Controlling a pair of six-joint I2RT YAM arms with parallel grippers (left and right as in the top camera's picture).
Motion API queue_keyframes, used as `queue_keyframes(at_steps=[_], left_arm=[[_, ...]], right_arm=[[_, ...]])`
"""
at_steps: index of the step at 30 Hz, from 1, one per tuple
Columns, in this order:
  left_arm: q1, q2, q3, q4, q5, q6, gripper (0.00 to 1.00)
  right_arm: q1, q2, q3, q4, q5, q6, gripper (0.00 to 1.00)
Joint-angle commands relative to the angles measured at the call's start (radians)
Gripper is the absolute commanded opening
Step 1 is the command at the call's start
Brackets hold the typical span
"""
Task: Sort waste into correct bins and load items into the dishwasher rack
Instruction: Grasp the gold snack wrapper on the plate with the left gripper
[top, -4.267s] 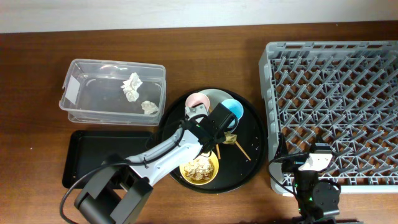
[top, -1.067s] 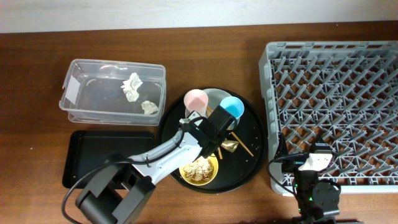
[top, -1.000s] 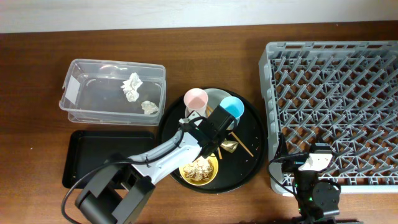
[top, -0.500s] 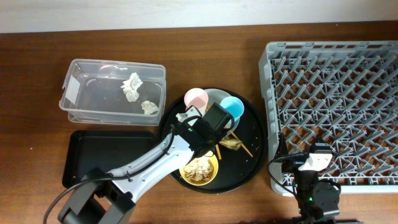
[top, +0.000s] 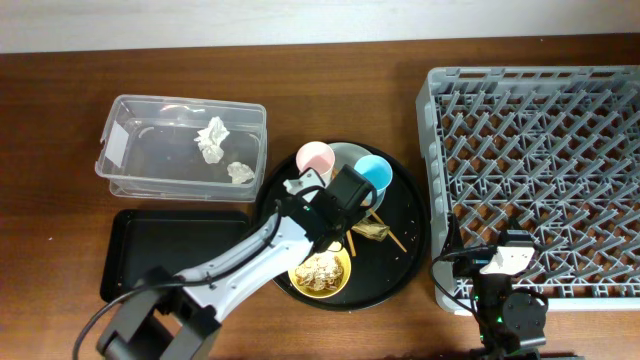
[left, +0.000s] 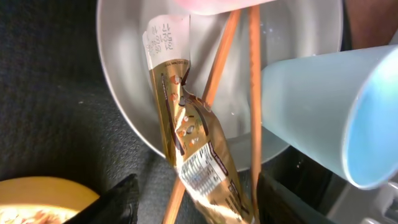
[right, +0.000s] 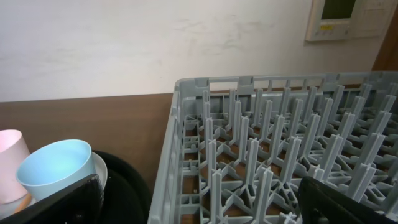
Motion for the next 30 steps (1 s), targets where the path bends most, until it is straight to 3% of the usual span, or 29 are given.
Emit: queue_keyframes(at_steps=[1, 4, 14, 20, 30], left_arm=[[0.006, 0.069, -0.008, 0.037, 0.003, 0.016, 0.47], [0.006, 0.086, -0.008, 0.060, 0.007, 0.016, 0.40], [0.006, 0.119, -0.008, 0.056, 0.003, 0.016, 0.37], [0.006, 0.119, -0.008, 0.056, -0.023, 0.016, 0.16], [0.006, 0.118, -0.008, 0.049, -0.023, 0.017, 0.08]], right_arm=[[0.005, -0.004, -0.005, -0.007, 0.012, 0.005, 0.98], [0.005, -0.004, -0.005, -0.007, 0.012, 0.005, 0.98], [0.005, -0.004, -0.005, -0.007, 0.012, 0.005, 0.98], [0.005, -0.004, -0.005, -0.007, 0.012, 0.005, 0.98], [0.005, -0.004, -0.005, -0.007, 0.012, 0.005, 0.98]])
